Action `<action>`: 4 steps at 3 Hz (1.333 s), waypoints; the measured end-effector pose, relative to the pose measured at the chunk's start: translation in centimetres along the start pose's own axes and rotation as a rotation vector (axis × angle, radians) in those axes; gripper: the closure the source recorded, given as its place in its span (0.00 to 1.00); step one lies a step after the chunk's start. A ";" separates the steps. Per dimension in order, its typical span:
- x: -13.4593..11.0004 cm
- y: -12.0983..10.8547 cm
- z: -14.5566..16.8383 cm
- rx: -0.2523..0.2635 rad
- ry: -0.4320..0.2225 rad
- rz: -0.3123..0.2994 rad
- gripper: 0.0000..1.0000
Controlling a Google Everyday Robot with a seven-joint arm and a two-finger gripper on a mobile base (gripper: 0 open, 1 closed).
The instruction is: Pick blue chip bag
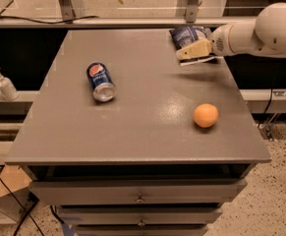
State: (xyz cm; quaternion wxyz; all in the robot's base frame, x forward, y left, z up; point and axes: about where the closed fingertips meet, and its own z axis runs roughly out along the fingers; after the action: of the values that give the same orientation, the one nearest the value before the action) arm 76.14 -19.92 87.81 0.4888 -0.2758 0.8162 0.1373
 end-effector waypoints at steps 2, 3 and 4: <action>0.8 -2.3 5.0 0.022 0.034 0.066 0.00; 1.1 -2.9 6.2 0.032 0.058 0.071 0.17; 0.8 -3.2 6.2 0.052 0.071 0.052 0.41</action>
Offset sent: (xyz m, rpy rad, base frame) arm 0.0721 -0.0017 -0.0440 0.0327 0.0879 -0.0946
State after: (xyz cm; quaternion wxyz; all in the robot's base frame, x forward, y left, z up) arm 82.17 -19.73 84.28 0.4627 -0.2466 0.8432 0.1189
